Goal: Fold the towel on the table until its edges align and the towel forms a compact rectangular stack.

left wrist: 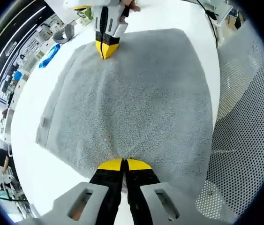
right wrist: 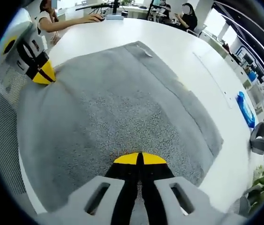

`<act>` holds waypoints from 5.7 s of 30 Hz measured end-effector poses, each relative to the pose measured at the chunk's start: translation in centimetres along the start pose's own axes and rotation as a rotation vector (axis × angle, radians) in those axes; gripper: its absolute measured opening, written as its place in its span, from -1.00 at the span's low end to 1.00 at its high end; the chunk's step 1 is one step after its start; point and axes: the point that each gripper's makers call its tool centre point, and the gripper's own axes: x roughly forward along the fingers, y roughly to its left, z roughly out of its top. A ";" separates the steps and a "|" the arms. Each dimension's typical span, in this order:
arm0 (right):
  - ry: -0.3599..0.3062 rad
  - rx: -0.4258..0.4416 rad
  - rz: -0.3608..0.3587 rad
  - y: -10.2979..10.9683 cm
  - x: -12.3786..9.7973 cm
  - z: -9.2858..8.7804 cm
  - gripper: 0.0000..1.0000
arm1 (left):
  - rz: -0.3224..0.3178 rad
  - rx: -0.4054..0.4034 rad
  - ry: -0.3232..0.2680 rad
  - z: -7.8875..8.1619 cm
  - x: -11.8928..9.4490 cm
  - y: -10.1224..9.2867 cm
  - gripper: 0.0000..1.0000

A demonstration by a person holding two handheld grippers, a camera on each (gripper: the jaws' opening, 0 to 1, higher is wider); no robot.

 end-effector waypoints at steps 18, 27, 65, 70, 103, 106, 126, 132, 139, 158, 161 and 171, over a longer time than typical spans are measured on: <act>0.022 0.008 -0.009 0.6 -0.4 -0.5 -1.00 | -0.213 -0.042 0.013 -0.4 0.4 1.3 -0.96; 0.013 0.045 -0.014 0.7 -0.7 -0.7 -1.00 | -0.142 0.069 0.002 -0.4 0.4 1.8 -0.96; 0.041 0.043 -0.033 0.6 -0.5 -0.7 -1.00 | 0.004 0.006 -0.090 -0.4 1.5 6.0 -0.97; 0.034 0.056 -0.044 0.1 -0.4 -0.6 -1.00 | -0.001 0.013 -0.097 -0.3 1.7 6.4 -0.97; -0.103 -0.114 0.119 14.9 -11.2 -9.1 -0.88 | -0.303 0.158 -0.314 -5.4 -5.9 -1.9 -0.71; -0.111 -0.097 0.132 16.2 -11.1 -9.3 -0.84 | -0.283 0.243 -0.243 -6.5 -5.4 -2.1 -0.69; -0.039 0.015 0.052 16.1 -10.0 -11.0 -0.96 | -0.204 0.285 -0.174 -7.2 -3.4 -1.4 -0.81; -0.067 0.140 0.013 15.5 -10.1 -11.1 -1.00 | -0.188 0.151 -0.197 -6.7 -3.3 -0.5 -0.92; -0.166 0.262 -0.024 14.5 -12.2 -9.8 -1.00 | -0.156 0.004 -0.297 -4.7 -5.3 -0.1 -0.96; -0.395 0.515 -0.206 9.1 -18.3 -5.3 -1.00 | 0.026 -0.200 -0.570 0.9 -12.9 3.4 -0.97; -0.436 0.539 -0.241 8.5 -19.5 -4.5 -1.00 | 0.047 -0.214 -0.601 1.4 -14.0 3.6 -0.97; -0.570 0.521 -0.272 7.7 -22.8 -3.3 -1.00 | 0.097 -0.289 -0.699 2.3 -17.3 4.4 -0.96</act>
